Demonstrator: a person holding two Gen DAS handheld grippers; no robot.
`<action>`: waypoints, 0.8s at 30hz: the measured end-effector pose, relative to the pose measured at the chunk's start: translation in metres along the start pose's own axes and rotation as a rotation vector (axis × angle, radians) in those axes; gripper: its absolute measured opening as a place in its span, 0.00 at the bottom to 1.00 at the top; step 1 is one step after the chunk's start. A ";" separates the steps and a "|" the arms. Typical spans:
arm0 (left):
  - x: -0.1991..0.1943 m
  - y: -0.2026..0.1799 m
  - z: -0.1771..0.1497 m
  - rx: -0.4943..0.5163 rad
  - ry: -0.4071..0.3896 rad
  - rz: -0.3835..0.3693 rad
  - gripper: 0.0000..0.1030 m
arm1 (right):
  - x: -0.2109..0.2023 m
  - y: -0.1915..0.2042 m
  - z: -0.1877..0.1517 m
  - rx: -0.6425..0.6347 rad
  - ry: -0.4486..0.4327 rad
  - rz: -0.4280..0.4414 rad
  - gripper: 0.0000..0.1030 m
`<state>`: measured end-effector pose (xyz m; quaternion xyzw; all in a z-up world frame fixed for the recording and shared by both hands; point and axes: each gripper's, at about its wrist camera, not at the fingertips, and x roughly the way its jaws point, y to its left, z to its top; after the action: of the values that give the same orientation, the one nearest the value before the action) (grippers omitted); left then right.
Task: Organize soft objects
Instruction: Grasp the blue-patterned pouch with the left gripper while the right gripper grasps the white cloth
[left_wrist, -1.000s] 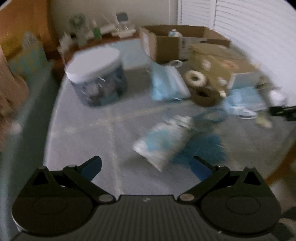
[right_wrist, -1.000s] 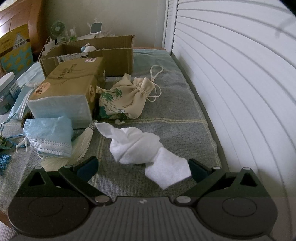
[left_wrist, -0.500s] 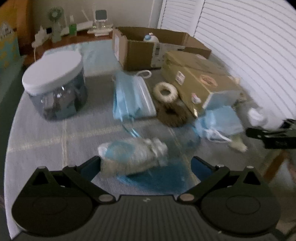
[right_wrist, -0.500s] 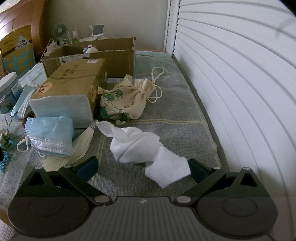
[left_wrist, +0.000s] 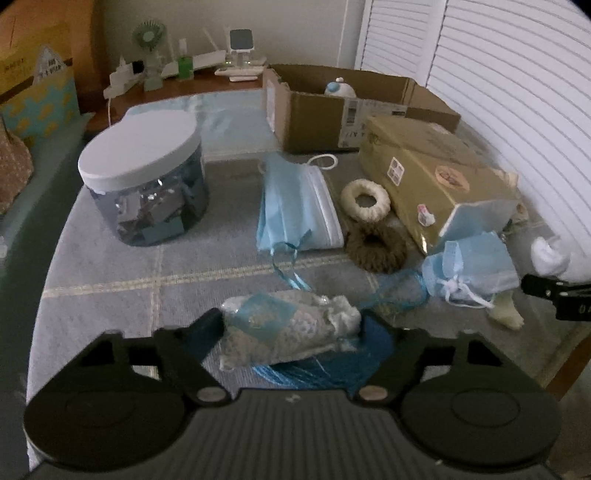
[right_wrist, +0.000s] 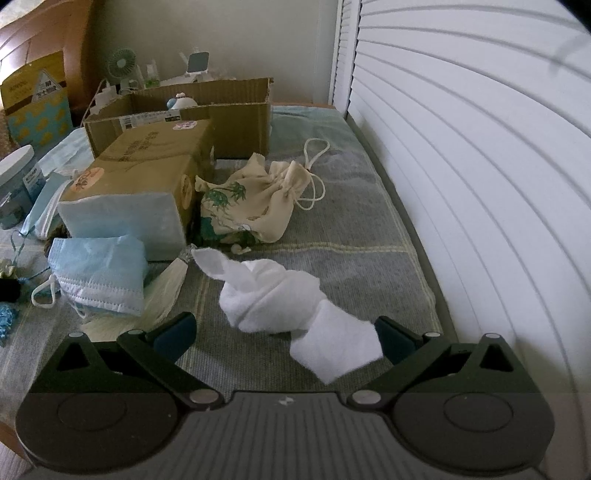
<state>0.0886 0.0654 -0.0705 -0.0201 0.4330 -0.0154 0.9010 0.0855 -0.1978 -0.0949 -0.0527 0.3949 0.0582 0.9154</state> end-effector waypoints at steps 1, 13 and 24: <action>0.000 0.000 0.000 0.003 -0.001 -0.004 0.72 | 0.001 0.000 0.001 -0.001 0.004 -0.002 1.00; 0.001 -0.002 0.001 0.047 0.005 -0.005 0.69 | -0.010 -0.001 0.015 0.014 0.000 0.034 0.95; -0.002 0.002 0.001 0.068 0.013 -0.020 0.43 | -0.013 0.009 0.017 -0.054 0.022 0.006 0.55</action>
<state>0.0885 0.0678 -0.0683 0.0064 0.4376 -0.0393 0.8983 0.0872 -0.1873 -0.0741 -0.0770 0.4035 0.0712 0.9090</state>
